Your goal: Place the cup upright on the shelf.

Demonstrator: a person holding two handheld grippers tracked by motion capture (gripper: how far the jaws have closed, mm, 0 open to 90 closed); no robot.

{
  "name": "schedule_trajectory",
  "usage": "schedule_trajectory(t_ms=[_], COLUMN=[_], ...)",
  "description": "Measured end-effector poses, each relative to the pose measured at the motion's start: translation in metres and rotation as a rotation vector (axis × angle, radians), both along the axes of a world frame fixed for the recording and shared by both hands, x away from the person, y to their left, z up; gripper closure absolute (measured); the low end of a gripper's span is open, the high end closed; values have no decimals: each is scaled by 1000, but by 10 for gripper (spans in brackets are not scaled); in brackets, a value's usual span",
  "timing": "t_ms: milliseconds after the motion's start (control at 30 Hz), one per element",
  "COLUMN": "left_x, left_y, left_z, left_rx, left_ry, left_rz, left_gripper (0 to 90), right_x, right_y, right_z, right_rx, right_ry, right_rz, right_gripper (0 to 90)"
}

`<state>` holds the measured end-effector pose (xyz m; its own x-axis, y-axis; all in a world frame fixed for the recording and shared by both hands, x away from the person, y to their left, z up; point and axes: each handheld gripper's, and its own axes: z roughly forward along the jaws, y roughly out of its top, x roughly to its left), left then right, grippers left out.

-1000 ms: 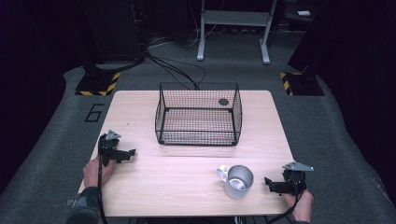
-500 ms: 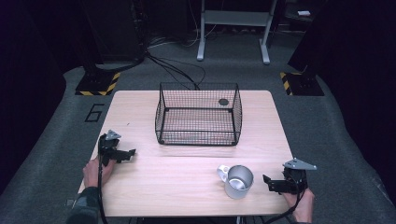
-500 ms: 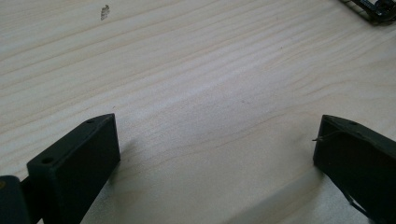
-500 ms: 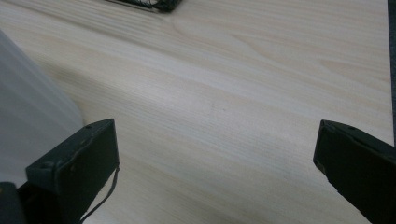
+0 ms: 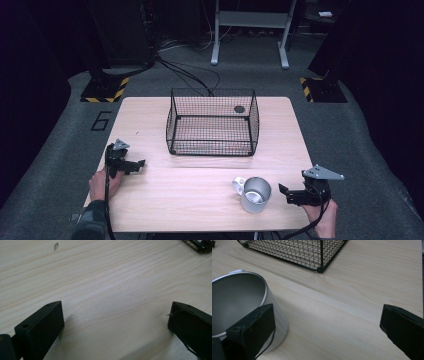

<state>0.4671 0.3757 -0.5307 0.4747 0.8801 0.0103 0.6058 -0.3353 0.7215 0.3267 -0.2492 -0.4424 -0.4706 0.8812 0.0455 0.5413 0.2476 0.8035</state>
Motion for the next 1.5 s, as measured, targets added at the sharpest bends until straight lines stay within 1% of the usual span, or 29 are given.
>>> schedule_trajectory(t_ms=[67, 133, 233, 267, 333, 367, 433, 467, 500, 533, 567, 600, 667, 733, 767, 800, 867, 933, 967, 1100, 1133, 1167, 1233, 1267, 1300, 1333, 1367, 1433, 1500], left_x=[0, 0, 0, 0, 0, 0, 0, 0, 0, 0, 0, 0, 0, 0, 0, 0, 0, 0, 0, 0, 0, 0, 0, 0, 0, 0, 0, 0, 0], left_y=[1, 0, 1, 0, 0, 1, 0, 1, 0, 1, 0, 0, 1, 1, 1, 1, 0, 0, 1, 1, 2, 0, 1, 2, 0, 1, 1, 0, 0], left_z=[1, 0, 1, 0, 1, 1, 0, 1, 0, 1, 0, 1, 1, 1, 1, 1, 0, 1, 1, 1, 1, 1, 1, 1, 0, 1, 1, 1, 0], left_rx=[11, -5, 16, 2, 3, 15, -7, 16, -3, 16, -5, -4, 12, 5, 5, 4, -3, -1, 14, 2, 17, 2, 6, 17, -5, 13, 13, 1, -6], left_ry=[5, -1, 7, 2, 10, 10, 6, 15, -2, 15, 3, 8, 10, 6, 6, 11, 4, 8, 13, 9, 13, 9, 9, 13, 7, 12, 12, 7, 8], left_rz=[-9, 3, -13, -1, -6, -15, 1, -16, 2, -16, 0, -1, -13, -7, -7, -8, -2, -3, -14, -6, -17, -5, -8, -17, -1, -13, -13, -5, 0], left_gripper=[4, 4, 4, 4, 4, 4, 4, 4, 4, 4, 3, 4, 3, 3, 4, 4, 4, 4, 3, 3, 4, 4, 3, 3, 3, 3, 3, 3, 3], right_x=[0, -1, -1, -2, -3, -3, -4, -4, -4, -4, -5, -5, -6, -5, -5, -6, -5, -5, -5, -5, -5, -5, -4, -4, -4, -4, -4, -3, -2], right_y=[3, 6, 11, 13, 18, 20, 26, 29, 31, 34, 36, 40, 47, 54, 54, 61, 65, 70, 71, 76, 77, 78, 79, 80, 82, 82, 83, 83, 86], right_z=[4, 7, 13, 14, 17, 18, 19, 20, 20, 20, 20, 19, 18, 15, 15, 12, 10, 7, 6, 2, 1, -1, -1, -1, -2, -2, -3, -3, -7], right_rx=[-3, 12, 32, 33, 45, 51, 58, 63, 60, 64, 70, 71, 65, 63, 63, 47, 39, 33, 31, 7, -2, 5, 9, 5, 7, 5, 1, -6, -22], right_ry=[-12, -13, -23, -25, -31, -26, -30, -27, -31, -24, -25, -23, -6, -4, -4, -2, 2, 10, 10, 2, 6, 4, 5, 6, 4, 16, 21, 17, 30], right_rz=[15, 32, 59, 67, 88, 97, 122, 128, 138, 156, 170, 183, 207, 249, 249, 261, 281, 286, 292, 295, 298, 306, 309, 308, 316, 321, 324, 336, 330], right_gripper=[0, 0, 0, 0, 0, 0, 0, 0, 0, 0, 0, 0, 0, 0, 0, 0, 0, 0, 0, 0, 0, 0, 0, 0, 0, 0, 0, 0, 0])
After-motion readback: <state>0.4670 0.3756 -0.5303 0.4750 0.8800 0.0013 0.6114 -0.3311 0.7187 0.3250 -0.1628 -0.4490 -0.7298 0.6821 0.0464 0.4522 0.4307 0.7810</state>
